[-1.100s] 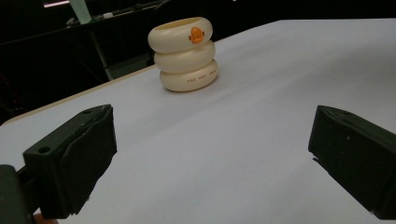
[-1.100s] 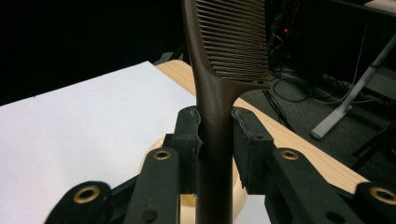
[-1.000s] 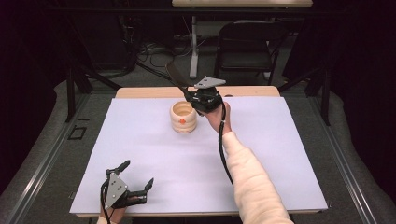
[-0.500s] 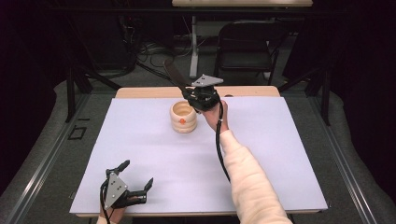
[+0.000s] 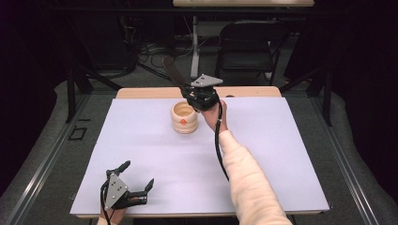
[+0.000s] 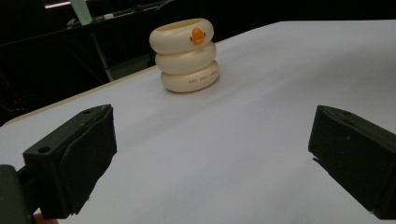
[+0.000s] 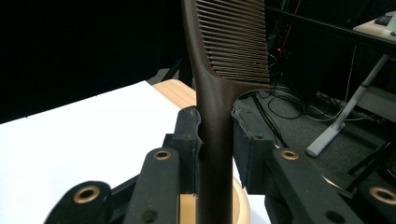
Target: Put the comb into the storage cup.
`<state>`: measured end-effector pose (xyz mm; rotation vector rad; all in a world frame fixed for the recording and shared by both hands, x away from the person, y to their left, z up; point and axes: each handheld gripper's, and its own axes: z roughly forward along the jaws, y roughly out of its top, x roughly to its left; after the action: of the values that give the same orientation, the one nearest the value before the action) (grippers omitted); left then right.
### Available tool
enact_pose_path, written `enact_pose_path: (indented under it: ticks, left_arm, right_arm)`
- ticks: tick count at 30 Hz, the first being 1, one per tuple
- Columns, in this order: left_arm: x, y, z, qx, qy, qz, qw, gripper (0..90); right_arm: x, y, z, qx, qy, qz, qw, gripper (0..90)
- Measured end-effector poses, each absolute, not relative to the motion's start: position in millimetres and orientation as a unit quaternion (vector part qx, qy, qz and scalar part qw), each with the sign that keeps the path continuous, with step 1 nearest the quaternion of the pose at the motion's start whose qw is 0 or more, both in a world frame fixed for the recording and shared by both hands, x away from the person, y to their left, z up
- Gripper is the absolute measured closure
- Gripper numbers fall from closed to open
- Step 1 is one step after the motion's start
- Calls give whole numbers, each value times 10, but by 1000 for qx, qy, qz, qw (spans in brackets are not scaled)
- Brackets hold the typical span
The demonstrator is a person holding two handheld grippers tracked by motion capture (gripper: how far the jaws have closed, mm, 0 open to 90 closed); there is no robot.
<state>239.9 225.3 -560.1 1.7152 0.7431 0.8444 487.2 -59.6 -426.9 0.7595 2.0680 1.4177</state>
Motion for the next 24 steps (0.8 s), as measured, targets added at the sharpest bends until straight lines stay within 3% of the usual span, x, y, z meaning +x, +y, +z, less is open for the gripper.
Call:
enact_pose_path:
  ticks: [24]
  left_arm:
    - [2396, 2261, -5596, 713, 308, 353, 522, 11]
  right_arm:
    - [4931, -458, -4319, 275, 755, 531, 268, 726]
